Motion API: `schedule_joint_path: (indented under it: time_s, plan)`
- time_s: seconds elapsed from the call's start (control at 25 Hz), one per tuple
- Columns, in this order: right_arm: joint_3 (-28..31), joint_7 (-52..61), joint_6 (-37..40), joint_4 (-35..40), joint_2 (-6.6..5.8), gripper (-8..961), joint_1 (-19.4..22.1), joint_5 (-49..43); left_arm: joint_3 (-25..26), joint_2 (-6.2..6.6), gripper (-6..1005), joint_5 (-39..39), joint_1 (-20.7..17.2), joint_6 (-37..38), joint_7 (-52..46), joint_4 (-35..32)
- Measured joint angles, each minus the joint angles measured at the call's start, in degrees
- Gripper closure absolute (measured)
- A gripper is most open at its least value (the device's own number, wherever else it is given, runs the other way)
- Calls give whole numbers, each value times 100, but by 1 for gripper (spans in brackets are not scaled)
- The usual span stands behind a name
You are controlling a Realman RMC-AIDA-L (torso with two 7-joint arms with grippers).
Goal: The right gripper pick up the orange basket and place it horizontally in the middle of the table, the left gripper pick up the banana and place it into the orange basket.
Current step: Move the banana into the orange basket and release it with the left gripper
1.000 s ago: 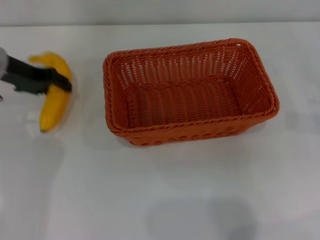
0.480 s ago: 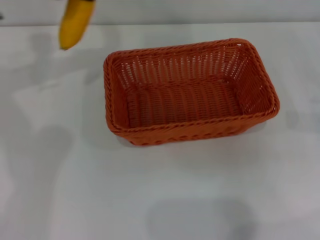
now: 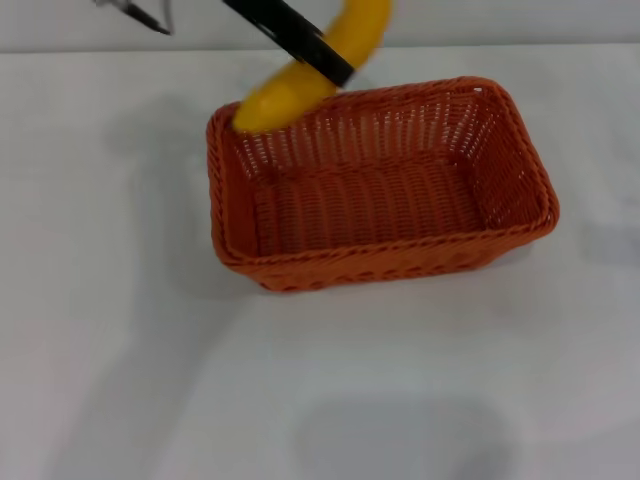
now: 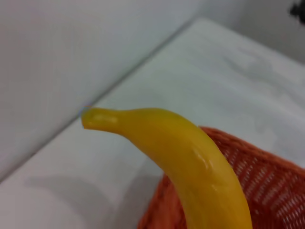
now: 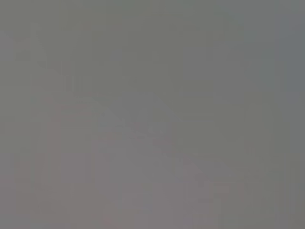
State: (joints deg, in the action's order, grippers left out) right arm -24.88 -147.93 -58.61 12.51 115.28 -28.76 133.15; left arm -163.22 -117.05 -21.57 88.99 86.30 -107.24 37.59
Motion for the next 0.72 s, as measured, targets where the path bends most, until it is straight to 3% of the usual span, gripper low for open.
schedule_joint_path:
  time_s: [0.12,0.28,0.56,0.64,0.72]
  plan:
    - [129,52,-8,-26,1,243,24,1,0,-170,507,-464,231,-222,6,-326]
    - [209,64,-38,-56,2,243,56,0,6,-187,507,-916,331,-563,-135,-1018]
    - [205,124,-44,-57,-2,243,90,0,17,-198,507,-855,257,-851,-117,-1139]
    - [203,137,-45,-57,-3,243,102,0,19,-191,353,-716,176,-870,-25,-1134]
    - [203,138,-45,-57,-4,243,111,0,19,-187,279,-511,90,-881,15,-1099]
